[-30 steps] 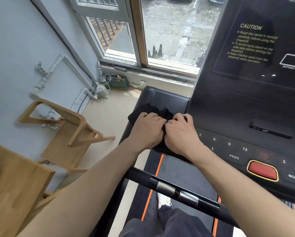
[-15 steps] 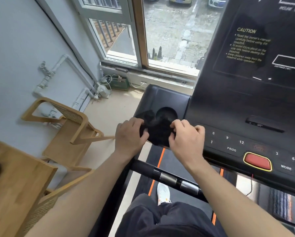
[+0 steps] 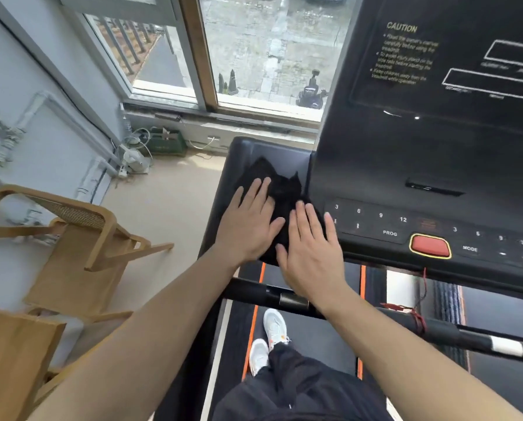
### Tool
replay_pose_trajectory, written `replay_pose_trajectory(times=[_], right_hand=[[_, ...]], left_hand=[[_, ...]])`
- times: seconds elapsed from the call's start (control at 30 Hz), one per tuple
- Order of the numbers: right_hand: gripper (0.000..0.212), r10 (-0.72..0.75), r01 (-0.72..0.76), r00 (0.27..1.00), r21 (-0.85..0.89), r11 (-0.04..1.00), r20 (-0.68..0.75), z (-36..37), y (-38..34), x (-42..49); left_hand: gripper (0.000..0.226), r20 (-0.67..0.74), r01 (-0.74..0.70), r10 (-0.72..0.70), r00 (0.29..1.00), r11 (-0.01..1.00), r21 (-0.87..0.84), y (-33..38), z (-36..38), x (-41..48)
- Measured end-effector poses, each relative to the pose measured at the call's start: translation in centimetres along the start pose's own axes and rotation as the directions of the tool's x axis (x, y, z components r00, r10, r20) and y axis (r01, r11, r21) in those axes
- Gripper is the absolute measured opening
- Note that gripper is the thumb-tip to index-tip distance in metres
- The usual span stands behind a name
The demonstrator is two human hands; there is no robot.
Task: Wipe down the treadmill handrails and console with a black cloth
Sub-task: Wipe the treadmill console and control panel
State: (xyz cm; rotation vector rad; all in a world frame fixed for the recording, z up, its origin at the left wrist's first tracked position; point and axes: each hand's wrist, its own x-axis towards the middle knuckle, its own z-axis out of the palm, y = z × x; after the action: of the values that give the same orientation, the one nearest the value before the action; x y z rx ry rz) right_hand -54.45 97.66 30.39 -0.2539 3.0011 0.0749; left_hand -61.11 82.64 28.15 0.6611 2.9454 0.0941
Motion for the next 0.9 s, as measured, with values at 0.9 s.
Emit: replay_pose_trajectory(times=[0.9], right_hand=[[0.069, -0.005, 0.005, 1.000, -0.016, 1.000, -0.030, 0.2, -2.1, 0.5]], left_hand=[[0.067, -0.009, 0.112, -0.112, 0.994, 0.994, 0.010, 0.1, 1.1, -4.1]])
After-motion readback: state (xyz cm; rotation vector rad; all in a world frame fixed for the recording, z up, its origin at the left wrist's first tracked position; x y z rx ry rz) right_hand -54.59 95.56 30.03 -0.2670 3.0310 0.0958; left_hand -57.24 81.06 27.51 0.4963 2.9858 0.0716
